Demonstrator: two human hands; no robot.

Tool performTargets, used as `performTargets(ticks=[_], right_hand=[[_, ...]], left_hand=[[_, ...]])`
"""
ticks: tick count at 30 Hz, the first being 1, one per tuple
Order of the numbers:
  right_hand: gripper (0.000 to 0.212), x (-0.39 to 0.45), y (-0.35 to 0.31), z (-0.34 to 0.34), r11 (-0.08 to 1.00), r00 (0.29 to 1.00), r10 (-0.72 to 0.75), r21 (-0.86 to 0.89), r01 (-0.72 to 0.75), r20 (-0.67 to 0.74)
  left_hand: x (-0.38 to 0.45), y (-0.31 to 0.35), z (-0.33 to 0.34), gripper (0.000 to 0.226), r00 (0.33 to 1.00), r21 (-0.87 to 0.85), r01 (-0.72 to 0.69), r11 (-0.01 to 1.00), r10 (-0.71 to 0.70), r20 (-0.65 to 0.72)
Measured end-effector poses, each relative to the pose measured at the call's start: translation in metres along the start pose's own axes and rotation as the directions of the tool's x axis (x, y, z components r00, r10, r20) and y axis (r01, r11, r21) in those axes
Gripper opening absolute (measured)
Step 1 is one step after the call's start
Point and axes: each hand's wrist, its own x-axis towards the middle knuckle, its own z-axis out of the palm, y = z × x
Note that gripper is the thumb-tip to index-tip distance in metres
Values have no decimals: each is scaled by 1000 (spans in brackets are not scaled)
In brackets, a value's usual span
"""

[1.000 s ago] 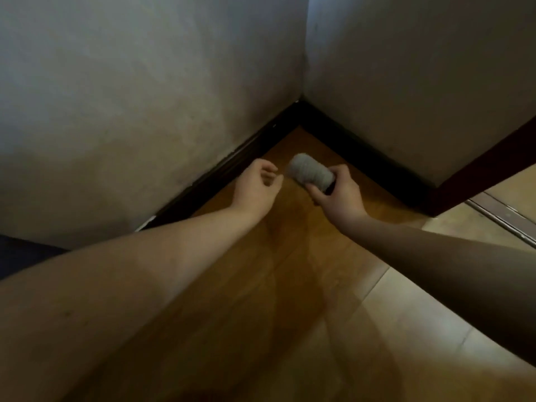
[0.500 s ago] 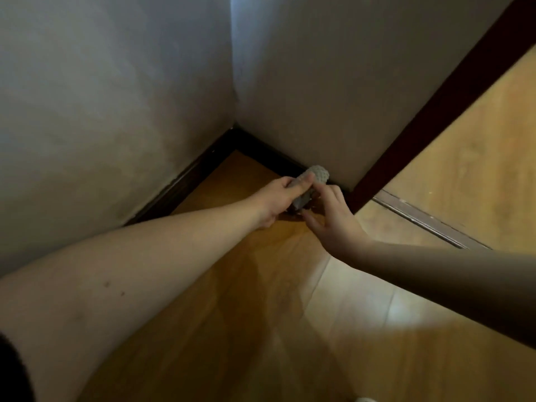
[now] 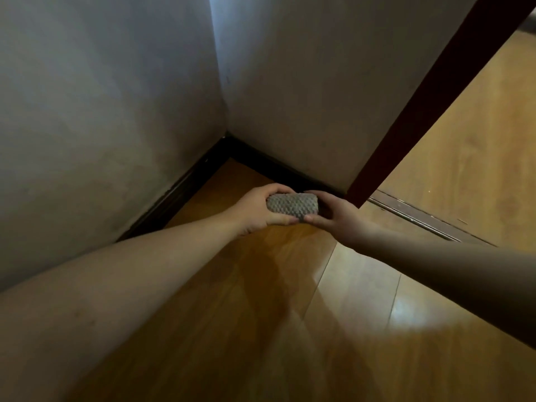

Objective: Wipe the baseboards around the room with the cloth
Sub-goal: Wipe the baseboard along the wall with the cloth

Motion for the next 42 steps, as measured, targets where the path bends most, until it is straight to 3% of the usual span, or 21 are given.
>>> performTargets(ticks=[5, 9, 12, 15, 17, 21, 23, 28, 37, 42], right_hand=[[42, 26, 14, 15, 994, 994, -65, -88, 56, -93], [38, 31, 21, 26, 998, 992, -69, -15, 68, -104], [42, 31, 25, 32, 995, 990, -99, 20, 102, -104], [50, 33, 28, 41, 994, 986, -97, 39, 103, -138], [55, 31, 37, 52, 999, 988, -27, 17, 30, -150], [66, 6, 77, 63, 936, 1000, 10, -352, -12, -9], [71, -11, 93, 61, 876, 999, 44, -480, -53, -30], [89, -36, 118, 74, 796, 996, 90, -601, -74, -3], [73, -40, 144, 82, 777, 988, 85, -629, 15, 128], [72, -37, 151, 95, 805, 990, 49, -592, 38, 131]], left_hand=[[8, 0, -13, 66, 994, 145, 100, 984, -106, 37], [11, 2, -22, 69, 985, 336, 134, 932, -162, 56], [9, -1, -17, 67, 992, 443, 108, 890, -123, 5], [3, -9, -9, 61, 992, 409, 103, 907, -65, -106], [1, -19, -7, 58, 974, 359, 133, 924, -55, -221], [-9, -45, -9, 56, 884, 169, 274, 947, -179, -432], [-17, -53, -5, 56, 853, 147, 325, 934, -222, -472], [-23, -66, 8, 57, 817, 118, 364, 924, -255, -517], [-5, -84, 15, 65, 796, 36, 369, 929, -296, -527], [15, -95, 9, 65, 785, 53, 385, 921, -297, -544]])
